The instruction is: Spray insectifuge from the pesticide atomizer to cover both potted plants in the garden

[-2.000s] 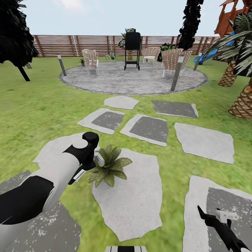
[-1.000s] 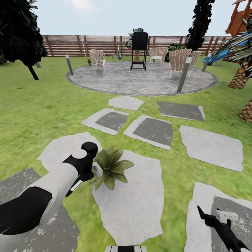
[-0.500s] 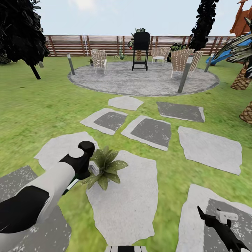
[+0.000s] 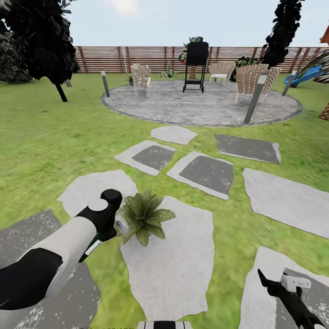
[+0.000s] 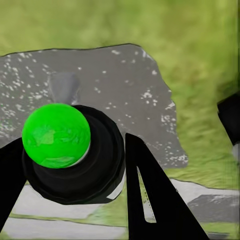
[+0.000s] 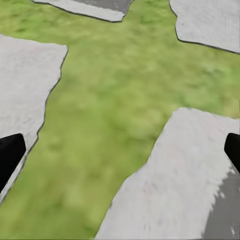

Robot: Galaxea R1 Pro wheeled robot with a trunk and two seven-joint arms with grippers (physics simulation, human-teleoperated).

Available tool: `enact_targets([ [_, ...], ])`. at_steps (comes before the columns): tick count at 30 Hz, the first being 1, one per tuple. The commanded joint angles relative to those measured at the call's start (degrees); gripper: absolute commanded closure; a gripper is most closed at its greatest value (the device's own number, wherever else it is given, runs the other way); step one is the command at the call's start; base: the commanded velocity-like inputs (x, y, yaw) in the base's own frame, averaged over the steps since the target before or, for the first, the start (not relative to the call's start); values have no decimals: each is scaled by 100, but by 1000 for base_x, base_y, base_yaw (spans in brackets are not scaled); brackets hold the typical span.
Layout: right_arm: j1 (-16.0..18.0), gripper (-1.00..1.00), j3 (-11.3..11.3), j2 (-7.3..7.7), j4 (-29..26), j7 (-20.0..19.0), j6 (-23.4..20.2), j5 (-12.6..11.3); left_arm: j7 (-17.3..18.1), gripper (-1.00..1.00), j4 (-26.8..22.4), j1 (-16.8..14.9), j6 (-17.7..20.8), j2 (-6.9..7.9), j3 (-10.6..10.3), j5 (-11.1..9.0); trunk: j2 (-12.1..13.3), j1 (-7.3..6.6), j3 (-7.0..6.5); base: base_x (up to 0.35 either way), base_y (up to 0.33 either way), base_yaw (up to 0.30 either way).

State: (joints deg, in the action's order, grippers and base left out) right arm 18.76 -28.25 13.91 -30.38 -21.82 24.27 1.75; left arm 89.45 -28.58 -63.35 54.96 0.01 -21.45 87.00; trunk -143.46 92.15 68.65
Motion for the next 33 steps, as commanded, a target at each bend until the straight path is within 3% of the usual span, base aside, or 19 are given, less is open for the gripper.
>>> enact_targets([
  [1,5,-100,-40,-5,4,-50,15,18,55,100,-5,16,59,-16,-20,46,-2,-1,4,0,0,276],
  [8,5,-100,-40,-3,-1,-50,12,18,55,100,-7,59,59,-87,-9,46,-2,-1,4,11,-20,164],
  [17,5,-100,-40,-3,-3,-50,13,18,55,100,-7,59,59,-95,-9,46,-2,-1,4,58,-238,3],
  [22,5,-100,-40,-3,-3,-50,11,18,55,100,-7,59,59,-89,-7,52,-2,-1,4,-176,-220,35],
  [33,5,-100,-40,-3,-3,-50,11,18,55,100,0,59,153,-98,22,28,-2,-1,4,-28,-24,215],
])
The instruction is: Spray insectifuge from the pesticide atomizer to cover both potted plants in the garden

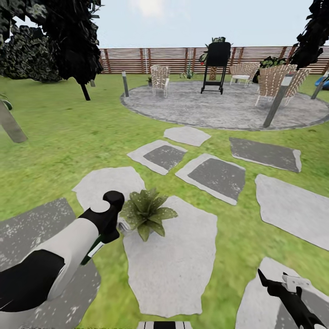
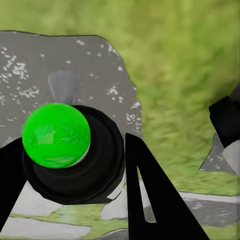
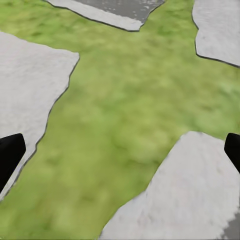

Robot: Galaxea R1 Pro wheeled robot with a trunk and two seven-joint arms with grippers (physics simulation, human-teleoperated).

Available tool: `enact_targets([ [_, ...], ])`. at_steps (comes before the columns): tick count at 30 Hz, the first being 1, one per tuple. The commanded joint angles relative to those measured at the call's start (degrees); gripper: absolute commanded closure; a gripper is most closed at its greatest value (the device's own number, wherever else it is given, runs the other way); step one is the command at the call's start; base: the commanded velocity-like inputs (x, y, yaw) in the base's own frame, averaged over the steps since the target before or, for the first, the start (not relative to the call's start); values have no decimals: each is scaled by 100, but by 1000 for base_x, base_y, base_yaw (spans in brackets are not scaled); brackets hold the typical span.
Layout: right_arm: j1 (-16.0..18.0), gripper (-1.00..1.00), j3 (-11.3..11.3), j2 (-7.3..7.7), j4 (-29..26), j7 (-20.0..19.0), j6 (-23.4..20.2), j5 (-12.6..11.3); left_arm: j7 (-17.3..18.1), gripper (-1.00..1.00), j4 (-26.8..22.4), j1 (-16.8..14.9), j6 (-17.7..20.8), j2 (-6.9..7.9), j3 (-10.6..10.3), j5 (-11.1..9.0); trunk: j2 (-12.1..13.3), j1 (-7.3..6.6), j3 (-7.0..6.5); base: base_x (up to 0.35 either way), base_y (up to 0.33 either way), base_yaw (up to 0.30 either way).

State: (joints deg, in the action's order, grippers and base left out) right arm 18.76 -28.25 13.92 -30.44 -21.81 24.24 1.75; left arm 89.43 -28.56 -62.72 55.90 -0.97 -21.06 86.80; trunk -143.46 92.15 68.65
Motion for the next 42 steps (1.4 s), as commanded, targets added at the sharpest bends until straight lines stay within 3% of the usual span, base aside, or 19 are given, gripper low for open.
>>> enact_targets([
  [1,5,-100,-40,-3,4,-51,14,18,57,100,-2,-3,60,-21,-17,13,-2,-1,5,0,0,59],
  [5,5,-100,-40,-3,3,-51,15,18,57,100,0,-3,61,-50,-23,-209,-2,-1,5,113,0,18],
  [14,5,-100,-40,-3,9,-51,14,18,57,100,41,-2,52,-66,-29,-297,-2,-1,5,236,-132,7],
  [20,5,-100,-40,-8,12,-51,19,27,57,100,86,34,24,-62,-36,-506,-2,-1,5,13,-43,236],
  [29,5,-100,-40,-5,12,-51,16,23,57,100,51,40,17,-86,-38,-523,-2,-1,5,0,-8,145],
  [42,5,-100,-40,-3,12,-51,11,19,57,100,20,41,42,-79,-38,-506,-2,-1,5,-85,-230,1],
])
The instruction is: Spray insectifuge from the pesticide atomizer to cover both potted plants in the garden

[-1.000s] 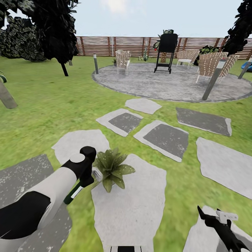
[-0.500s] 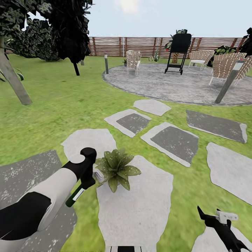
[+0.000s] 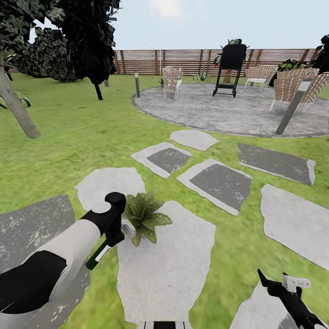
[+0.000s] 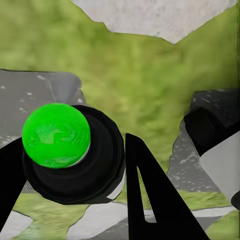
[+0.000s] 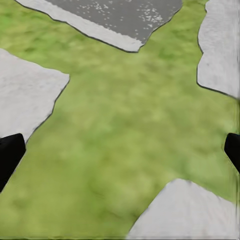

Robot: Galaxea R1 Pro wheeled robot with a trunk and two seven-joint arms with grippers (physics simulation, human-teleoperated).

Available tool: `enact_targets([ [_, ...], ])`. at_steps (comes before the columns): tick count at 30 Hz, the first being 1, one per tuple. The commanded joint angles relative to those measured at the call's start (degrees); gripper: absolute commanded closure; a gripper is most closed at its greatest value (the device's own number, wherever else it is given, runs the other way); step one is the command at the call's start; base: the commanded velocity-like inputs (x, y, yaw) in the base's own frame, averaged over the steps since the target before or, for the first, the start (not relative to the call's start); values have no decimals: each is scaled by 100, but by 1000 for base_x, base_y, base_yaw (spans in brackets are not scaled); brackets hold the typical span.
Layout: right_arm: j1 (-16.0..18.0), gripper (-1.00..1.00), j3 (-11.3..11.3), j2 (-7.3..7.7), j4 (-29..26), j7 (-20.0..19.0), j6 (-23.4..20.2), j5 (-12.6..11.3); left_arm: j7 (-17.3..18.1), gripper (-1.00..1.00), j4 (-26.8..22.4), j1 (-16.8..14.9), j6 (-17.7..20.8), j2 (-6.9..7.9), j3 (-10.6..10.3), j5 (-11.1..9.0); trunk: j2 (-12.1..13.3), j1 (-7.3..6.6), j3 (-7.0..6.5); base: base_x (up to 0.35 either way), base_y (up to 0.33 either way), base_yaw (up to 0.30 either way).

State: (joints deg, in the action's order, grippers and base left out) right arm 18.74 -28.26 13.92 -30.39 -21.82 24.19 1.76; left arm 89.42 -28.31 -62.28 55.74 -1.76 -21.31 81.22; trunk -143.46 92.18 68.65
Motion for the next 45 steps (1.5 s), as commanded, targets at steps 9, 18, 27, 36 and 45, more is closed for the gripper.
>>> enact_targets([
  [9,6,-100,-39,-4,-2,-51,16,17,58,100,-7,-3,68,4,-13,60,-2,-4,4,-96,-39,104],
  [18,6,-100,-39,-4,-2,-51,16,17,58,100,-7,-3,68,1,-13,60,-2,-4,4,0,0,271],
  [27,6,-100,-39,-4,-2,-51,16,17,58,100,-14,-3,68,1,-18,60,-2,-4,4,138,-5,63],
  [36,6,-100,-39,-4,-2,-51,16,17,58,100,-30,1,68,2,-17,52,-2,-4,4,3,0,21],
  [45,6,-100,-39,-4,1,-51,16,17,58,100,-1101,828,5,10,-22,-208,-2,-4,4,-173,0,240],
])
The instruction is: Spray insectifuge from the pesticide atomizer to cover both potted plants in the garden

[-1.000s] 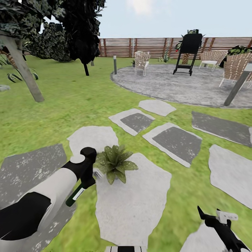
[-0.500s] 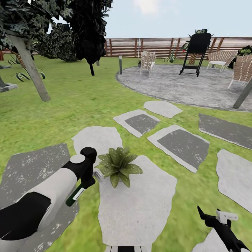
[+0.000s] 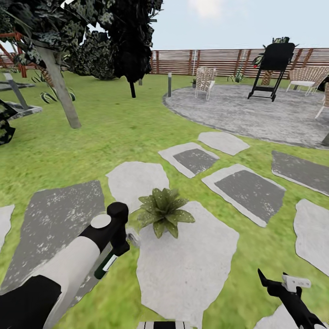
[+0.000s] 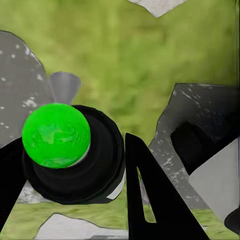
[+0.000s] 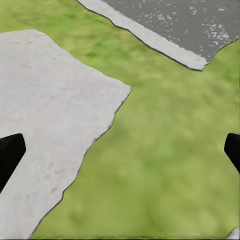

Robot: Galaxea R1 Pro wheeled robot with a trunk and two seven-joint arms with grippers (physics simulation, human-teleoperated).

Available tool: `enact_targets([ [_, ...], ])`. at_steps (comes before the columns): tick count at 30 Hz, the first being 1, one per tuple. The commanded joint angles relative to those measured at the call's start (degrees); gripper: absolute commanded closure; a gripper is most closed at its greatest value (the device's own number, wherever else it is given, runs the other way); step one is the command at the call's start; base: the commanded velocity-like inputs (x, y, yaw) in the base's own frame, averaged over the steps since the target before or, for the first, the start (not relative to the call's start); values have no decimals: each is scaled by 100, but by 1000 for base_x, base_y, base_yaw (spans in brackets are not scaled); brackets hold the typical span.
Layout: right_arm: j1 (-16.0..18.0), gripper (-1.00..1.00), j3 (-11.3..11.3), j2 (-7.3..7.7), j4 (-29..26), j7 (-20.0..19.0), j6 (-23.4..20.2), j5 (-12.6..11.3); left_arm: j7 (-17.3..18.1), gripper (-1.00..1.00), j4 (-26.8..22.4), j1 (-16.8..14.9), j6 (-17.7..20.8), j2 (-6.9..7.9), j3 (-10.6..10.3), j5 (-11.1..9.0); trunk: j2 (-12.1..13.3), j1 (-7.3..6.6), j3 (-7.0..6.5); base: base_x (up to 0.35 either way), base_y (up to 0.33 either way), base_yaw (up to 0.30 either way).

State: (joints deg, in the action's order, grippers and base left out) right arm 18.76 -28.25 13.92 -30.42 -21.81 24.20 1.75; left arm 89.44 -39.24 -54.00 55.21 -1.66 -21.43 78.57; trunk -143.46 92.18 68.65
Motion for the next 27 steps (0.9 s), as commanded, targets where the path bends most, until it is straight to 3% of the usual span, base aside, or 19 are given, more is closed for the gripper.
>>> enact_targets([
  [1,5,-100,-40,-3,-1,-51,15,16,56,100,-96,89,55,-10,-10,51,-2,-5,4,-330,0,84],
  [5,5,-100,-36,-2,-11,-54,10,27,56,100,-220,225,52,-16,3,-25,-2,-5,4,-334,0,21],
  [8,5,-100,109,2,-19,-82,-4,257,27,100,-276,298,31,-7,0,-565,-2,-5,4,-336,0,2],
  [10,5,-100,560,5,-67,-423,-17,605,-554,100,-328,347,-242,18,2,-1166,-2,-5,4,-336,0,0],
  [11,5,-100,769,10,-178,-875,-65,694,-973,100,-319,358,-695,47,18,-1648,-2,-5,4,-336,0,0],
  [12,5,-100,824,10,-299,-1151,-157,720,-1180,100,-312,363,-939,60,43,-1910,-2,-5,4,-336,0,0],
  [13,5,-100,874,4,-638,-1691,-457,742,-1503,100,-303,414,-1298,75,90,-2325,-2,-5,4,-336,0,0],
  [14,5,-100,896,-1,-877,-2066,-700,747,-1676,100,-300,489,-1492,82,116,-2542,-2,-5,4,-336,0,0],
  [15,5,-100,915,-6,-1270,-2696,-1139,752,-1881,100,-302,626,-1729,89,140,-2766,-2,-5,4,-336,0,0],
  [17,5,-100,930,-18,-2029,-3740,-1974,755,-2060,100,-303,760,-2039,94,163,-2952,-2,-5,4,-336,0,0],
  [18,5,-100,936,-30,-2401,-4066,-2329,756,-2091,100,-307,785,-2170,94,169,-2988,-2,-5,4,-336,0,0],
  [19,5,-100,939,-61,-2636,-4200,-2526,753,-2102,100,-309,795,-2262,95,171,-3011,-2,-5,4,-336,0,0],
  [21,5,-100,958,-321,-3234,-4362,-2901,751,-2116,100,-317,806,-2502,90,197,-3136,-2,-5,4,-336,0,0],
  [23,5,-100,1369,-646,-3726,-4414,-3226,755,-2121,100,-337,810,-2683,82,310,-3375,-2,-5,4,-314,0,0],
  [24,5,-100,1673,-714,-3882,-4421,-3334,756,-2122,100,-342,811,-2724,80,342,-3448,-2,-5,4,-191,0,0],
  [26,5,-100,1994,-771,-4089,-4426,-3436,751,-2123,100,-346,812,-2774,72,369,-3520,-2,-5,4,-86,0,0],
  [27,5,-100,2052,-782,-4154,-4427,-3459,749,-2123,100,-347,812,-2818,69,377,-3539,-2,-5,4,-26,0,0],
])
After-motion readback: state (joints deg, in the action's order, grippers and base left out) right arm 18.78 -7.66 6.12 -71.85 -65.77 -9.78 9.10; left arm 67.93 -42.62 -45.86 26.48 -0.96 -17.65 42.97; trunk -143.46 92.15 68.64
